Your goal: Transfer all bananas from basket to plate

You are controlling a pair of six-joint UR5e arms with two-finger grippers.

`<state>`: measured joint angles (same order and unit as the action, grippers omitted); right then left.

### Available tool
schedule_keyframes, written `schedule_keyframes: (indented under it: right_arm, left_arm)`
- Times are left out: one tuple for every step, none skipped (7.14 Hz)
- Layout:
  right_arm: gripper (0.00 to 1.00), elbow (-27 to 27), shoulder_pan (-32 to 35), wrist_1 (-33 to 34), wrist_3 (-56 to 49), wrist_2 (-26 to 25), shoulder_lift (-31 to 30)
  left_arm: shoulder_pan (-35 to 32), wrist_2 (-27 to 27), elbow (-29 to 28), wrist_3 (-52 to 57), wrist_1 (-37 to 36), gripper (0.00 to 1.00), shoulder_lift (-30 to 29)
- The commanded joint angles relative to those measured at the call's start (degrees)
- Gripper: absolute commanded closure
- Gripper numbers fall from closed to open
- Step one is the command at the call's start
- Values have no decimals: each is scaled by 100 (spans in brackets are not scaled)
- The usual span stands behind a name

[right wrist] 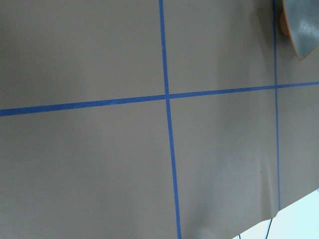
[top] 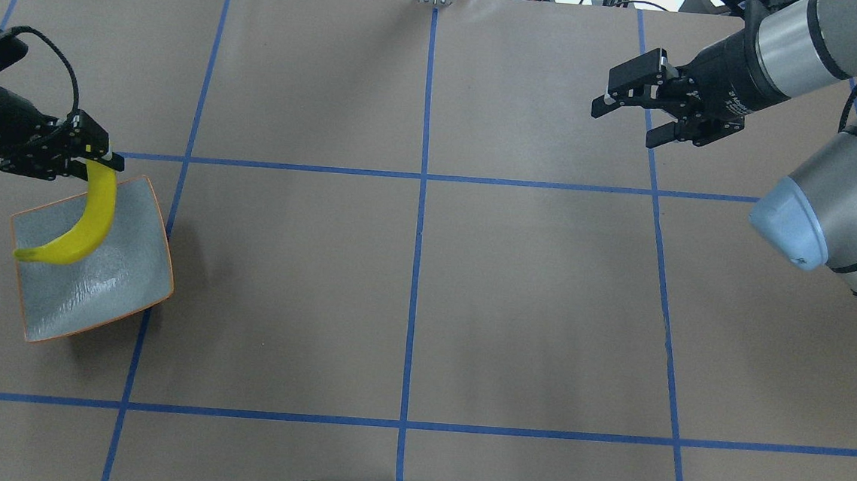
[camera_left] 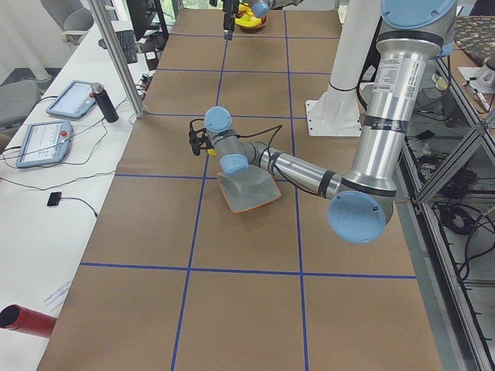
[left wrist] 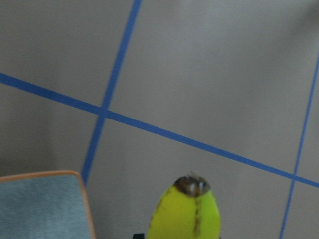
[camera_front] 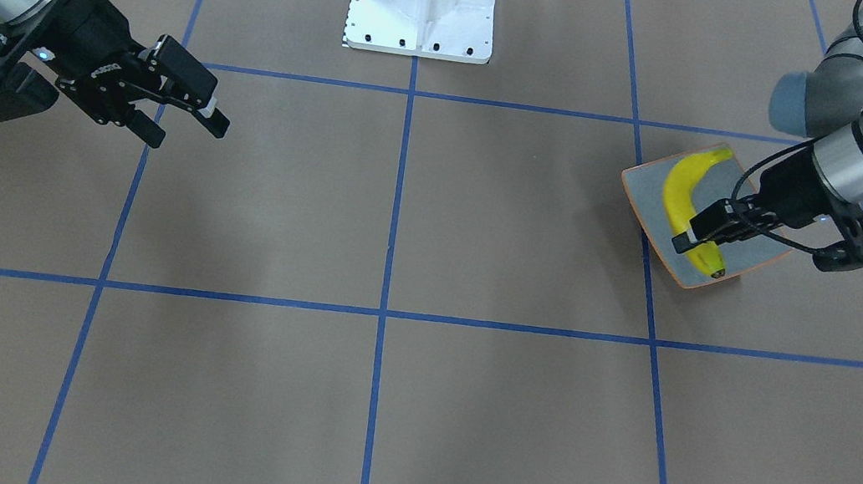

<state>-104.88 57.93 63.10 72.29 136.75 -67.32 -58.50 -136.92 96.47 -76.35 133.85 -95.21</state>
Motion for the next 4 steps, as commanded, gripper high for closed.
schedule_keyframes:
  right_arm:
    - [0,91,69,1,-110,0,-62]
    - [0,99,61,1,-110,-8,-88]
    - [0,178,61,-8,-110,-8,-80]
    - [0,213,52,-17,-127,-8,-71]
  left_arm:
    - [189,16,3,138,1,100,380]
    - [268,111,3,138,1,100,494]
    - [347,217,-6,112,1,100,521]
    - [400,209,-40,85,1,100,513]
